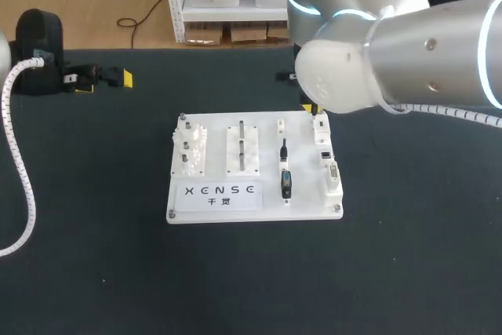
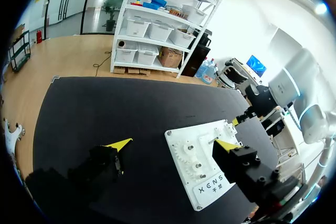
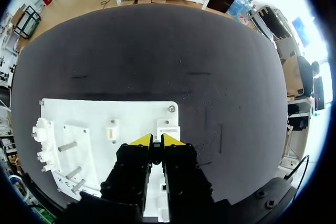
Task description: Insert the USB connector, Ethernet cable, and multi-pin plug into their matching sockets one by one.
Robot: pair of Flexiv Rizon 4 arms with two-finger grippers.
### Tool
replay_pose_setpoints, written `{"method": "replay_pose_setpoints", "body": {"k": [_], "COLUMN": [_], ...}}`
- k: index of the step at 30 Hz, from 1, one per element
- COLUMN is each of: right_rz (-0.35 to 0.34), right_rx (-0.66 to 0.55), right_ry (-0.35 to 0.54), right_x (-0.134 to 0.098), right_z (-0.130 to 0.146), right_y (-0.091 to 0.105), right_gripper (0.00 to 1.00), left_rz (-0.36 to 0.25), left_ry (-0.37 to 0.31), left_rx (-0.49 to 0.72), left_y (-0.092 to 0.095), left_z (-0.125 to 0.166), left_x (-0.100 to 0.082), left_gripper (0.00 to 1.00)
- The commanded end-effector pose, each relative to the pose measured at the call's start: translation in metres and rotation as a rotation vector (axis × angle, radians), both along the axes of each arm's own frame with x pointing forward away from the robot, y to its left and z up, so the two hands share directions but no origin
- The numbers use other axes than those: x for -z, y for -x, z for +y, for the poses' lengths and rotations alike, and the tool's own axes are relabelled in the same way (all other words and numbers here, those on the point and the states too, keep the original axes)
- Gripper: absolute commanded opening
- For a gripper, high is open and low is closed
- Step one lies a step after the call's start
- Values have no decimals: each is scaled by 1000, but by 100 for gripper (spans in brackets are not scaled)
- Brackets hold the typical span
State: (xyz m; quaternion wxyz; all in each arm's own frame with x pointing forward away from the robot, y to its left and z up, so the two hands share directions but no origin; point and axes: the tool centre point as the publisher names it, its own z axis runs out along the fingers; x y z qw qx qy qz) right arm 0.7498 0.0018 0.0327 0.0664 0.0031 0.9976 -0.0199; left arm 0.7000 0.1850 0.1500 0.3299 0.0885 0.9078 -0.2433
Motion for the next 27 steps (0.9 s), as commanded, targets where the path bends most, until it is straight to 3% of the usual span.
{"method": "replay_pose_setpoints", "body": {"k": [1,27], "right_rz": [-20,9], "right_rx": [2,21], "right_ry": [-12,8], "right_x": [-2,7], "right_z": [-4,-14], "right_y": [6,12], "right_gripper": [0,0], "left_rz": [0,0], "left_ry": [0,0], "left_rx": [0,0], "left_y": [0,0], "left_z": [0,0], "left_x": [0,0], "left_gripper": [100,100]}}
